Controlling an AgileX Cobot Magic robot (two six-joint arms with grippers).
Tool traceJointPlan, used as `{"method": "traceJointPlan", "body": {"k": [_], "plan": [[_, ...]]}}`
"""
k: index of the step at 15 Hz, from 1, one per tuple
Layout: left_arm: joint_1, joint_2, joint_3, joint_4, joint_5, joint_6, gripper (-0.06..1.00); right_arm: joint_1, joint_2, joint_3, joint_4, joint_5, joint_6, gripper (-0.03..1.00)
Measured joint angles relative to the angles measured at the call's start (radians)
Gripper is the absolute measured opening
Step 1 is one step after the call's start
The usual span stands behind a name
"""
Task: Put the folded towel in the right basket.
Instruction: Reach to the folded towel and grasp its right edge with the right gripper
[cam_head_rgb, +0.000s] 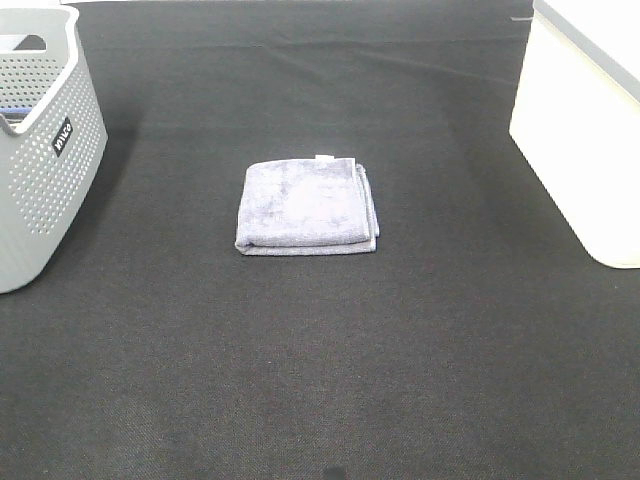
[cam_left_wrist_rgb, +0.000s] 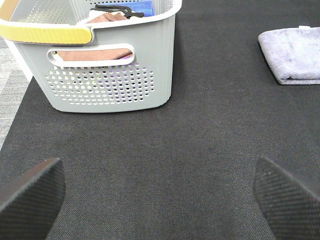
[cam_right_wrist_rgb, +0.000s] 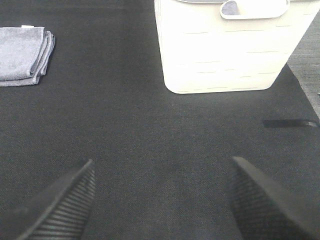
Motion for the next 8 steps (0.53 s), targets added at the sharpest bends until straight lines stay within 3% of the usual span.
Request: {"method": "traceJointPlan", "body": {"k": [8], "plan": [[0.0,0.0,0.0,0.0,0.0,0.0,0.97,0.0,0.0,0.0,0.0,0.0,0.0,0.7]]}}
